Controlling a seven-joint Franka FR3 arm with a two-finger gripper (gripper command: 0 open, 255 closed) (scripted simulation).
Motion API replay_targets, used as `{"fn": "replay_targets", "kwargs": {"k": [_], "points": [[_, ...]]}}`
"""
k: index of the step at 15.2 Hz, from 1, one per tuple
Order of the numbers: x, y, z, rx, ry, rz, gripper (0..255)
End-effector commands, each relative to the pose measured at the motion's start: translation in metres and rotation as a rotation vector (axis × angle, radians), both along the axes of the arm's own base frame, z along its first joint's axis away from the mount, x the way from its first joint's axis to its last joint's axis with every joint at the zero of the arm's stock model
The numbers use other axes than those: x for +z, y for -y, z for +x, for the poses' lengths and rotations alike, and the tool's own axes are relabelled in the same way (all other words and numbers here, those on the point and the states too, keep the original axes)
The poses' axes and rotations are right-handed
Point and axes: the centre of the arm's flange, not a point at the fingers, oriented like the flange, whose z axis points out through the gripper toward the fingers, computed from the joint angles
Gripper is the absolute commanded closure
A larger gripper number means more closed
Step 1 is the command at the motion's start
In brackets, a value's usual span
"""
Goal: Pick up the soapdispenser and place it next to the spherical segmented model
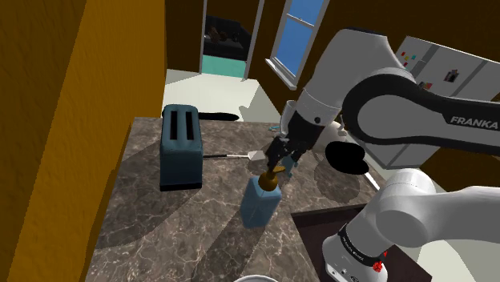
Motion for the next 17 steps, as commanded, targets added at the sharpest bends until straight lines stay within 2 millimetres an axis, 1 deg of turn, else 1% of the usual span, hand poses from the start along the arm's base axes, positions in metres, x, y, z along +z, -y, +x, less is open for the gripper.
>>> {"fn": "replay_targets", "kwargs": {"k": [1,7,14,15,17], "points": [[-0.012,-0.005,0.002,-0.003,-0.003,0.001,0],[-0.042,-0.006,0.004,-0.003,-0.003,0.001,0],[-0.042,-0.006,0.004,-0.003,-0.003,0.001,0],[-0.042,-0.006,0.004,-0.003,-0.003,0.001,255],[-0.042,-0.006,0.004,-0.003,-0.003,0.001,255]]}}
